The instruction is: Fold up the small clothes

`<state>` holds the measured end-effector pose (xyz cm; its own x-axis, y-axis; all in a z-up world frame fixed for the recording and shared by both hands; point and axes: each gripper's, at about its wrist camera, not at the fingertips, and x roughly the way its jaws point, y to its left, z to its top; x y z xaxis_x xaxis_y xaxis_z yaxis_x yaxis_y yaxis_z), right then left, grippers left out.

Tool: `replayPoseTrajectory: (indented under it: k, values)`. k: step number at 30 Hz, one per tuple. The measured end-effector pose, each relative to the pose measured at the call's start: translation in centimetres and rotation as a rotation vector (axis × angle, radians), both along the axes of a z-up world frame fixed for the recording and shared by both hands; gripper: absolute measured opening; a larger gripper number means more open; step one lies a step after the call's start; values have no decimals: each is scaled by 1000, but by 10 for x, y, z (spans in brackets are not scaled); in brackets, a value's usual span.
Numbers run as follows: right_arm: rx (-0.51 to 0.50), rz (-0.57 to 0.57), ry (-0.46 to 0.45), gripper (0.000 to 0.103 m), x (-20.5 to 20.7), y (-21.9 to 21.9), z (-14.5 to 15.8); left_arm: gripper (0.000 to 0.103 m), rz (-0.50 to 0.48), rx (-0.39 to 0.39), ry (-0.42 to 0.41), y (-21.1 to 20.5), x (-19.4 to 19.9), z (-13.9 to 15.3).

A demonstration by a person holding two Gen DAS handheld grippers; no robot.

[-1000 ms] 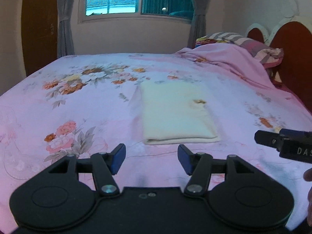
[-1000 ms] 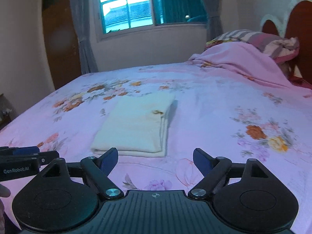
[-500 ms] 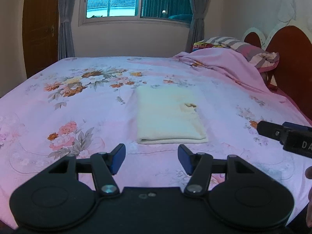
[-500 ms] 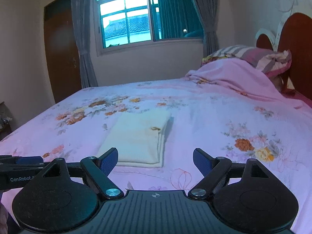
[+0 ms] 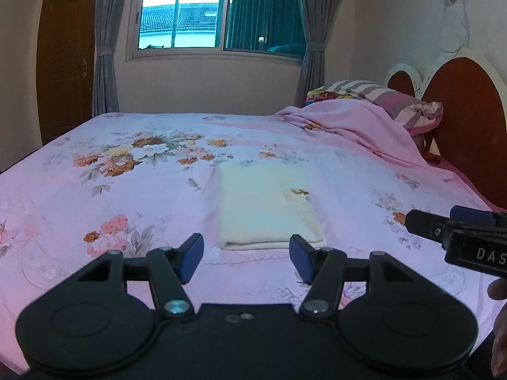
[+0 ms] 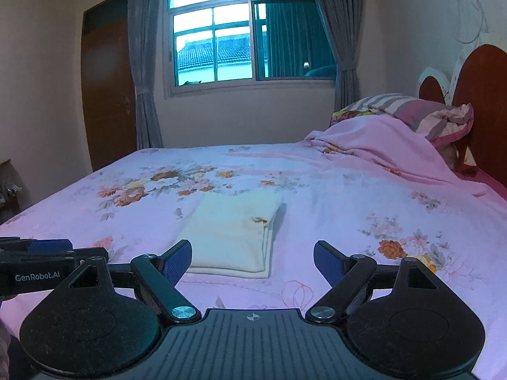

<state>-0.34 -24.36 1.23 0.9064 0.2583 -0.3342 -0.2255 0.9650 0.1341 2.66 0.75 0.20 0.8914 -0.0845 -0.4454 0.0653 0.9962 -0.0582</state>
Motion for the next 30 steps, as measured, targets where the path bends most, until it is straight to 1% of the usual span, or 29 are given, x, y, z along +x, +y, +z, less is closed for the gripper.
replayPoseTrajectory:
  k: [15, 30]
  values:
    - [-14, 3, -14, 84, -3, 0, 1, 59, -10, 8, -20, 3, -4, 1]
    - [-8, -10, -2, 84, 2, 0, 0, 60, -10, 28, -19, -3, -2, 0]
